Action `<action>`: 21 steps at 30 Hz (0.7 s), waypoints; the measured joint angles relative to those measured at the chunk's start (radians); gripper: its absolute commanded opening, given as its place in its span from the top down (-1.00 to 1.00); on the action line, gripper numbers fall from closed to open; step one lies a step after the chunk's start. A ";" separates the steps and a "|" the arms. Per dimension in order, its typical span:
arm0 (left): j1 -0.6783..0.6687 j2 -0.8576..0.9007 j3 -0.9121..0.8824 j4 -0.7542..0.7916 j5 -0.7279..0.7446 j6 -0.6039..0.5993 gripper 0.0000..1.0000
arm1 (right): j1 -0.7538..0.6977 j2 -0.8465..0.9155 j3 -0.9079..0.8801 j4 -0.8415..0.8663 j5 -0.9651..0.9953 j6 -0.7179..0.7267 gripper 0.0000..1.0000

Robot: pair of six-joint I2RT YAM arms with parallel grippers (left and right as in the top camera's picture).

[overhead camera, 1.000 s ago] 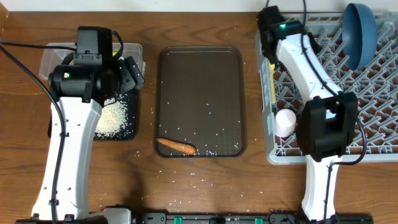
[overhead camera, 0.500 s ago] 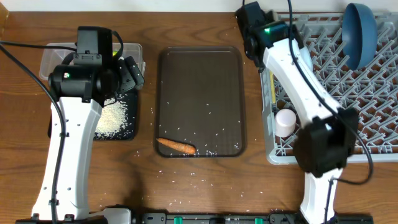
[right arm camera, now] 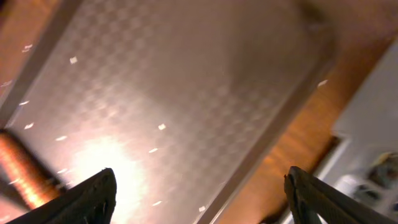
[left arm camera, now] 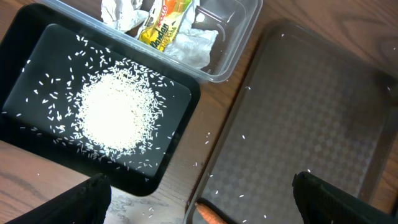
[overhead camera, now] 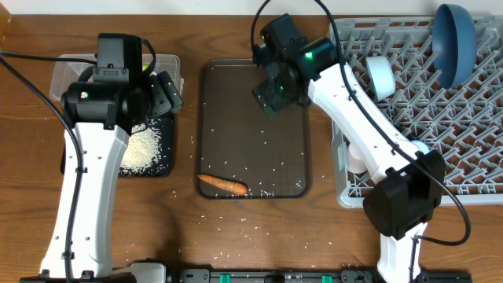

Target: Sort waste into correct bins and load items into the dishwasher rack

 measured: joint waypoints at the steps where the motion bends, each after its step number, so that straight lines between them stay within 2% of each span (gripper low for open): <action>1: 0.000 0.000 0.000 0.000 0.000 0.000 -0.91 | -0.002 0.000 0.000 -0.012 -0.020 0.007 -0.69; 3: 0.000 0.000 0.000 0.000 0.000 0.000 -0.90 | -0.007 0.000 0.000 -0.032 -0.052 0.025 -0.75; 5: 0.000 0.000 0.000 0.000 0.000 0.000 -0.91 | -0.011 0.000 0.000 -0.049 -0.072 0.065 -0.97; 14: 0.000 0.000 0.000 -0.079 0.038 0.000 -0.91 | -0.059 0.000 0.000 -0.129 -0.103 0.185 -0.99; 21: -0.016 0.000 -0.024 -0.088 0.148 -0.025 -0.86 | -0.167 0.000 0.000 -0.150 -0.107 0.229 -0.99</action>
